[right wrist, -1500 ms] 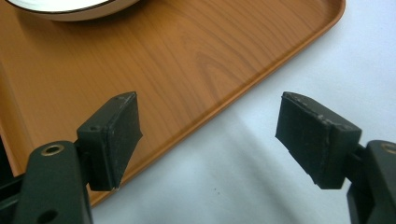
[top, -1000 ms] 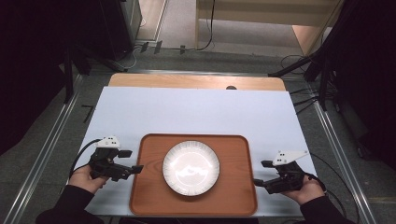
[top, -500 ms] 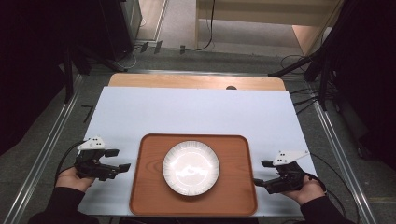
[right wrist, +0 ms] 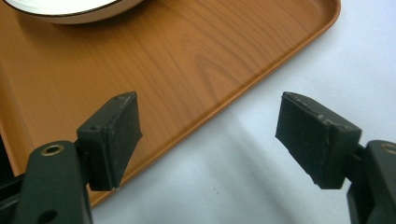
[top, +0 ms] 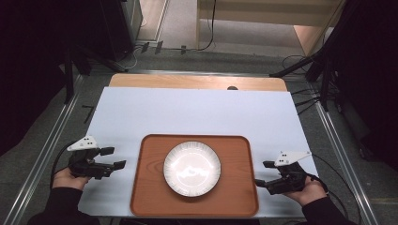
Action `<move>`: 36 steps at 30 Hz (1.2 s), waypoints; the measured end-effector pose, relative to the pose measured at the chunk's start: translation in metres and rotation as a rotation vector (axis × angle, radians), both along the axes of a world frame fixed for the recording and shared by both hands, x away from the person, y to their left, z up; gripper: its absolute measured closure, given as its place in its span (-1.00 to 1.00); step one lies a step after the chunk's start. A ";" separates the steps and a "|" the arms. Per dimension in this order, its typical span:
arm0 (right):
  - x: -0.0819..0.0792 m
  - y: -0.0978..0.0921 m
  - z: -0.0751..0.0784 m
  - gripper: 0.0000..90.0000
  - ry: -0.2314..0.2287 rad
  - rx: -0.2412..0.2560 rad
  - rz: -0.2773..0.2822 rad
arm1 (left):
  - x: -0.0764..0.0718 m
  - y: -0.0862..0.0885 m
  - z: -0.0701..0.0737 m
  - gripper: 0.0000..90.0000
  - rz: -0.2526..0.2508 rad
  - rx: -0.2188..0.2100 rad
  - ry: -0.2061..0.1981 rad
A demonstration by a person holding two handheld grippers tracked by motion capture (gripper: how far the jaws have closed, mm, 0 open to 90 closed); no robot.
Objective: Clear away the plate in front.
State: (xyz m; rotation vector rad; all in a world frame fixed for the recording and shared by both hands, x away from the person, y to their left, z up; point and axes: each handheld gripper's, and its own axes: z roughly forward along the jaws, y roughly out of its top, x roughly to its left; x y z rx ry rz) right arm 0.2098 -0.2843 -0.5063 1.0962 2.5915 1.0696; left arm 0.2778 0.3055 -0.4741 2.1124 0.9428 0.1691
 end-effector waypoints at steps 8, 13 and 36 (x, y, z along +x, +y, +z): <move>0.000 0.000 0.000 -0.50 -0.001 -0.003 0.002 | 0.001 -0.001 -0.002 -0.49 0.002 0.017 0.009; 0.000 0.000 0.000 -0.50 0.000 -0.003 0.004 | 0.001 -0.002 -0.003 -0.49 0.004 0.024 0.017; 0.000 0.000 -0.001 -0.50 0.007 -0.004 0.002 | 0.003 -0.003 -0.006 -0.50 0.034 0.046 0.051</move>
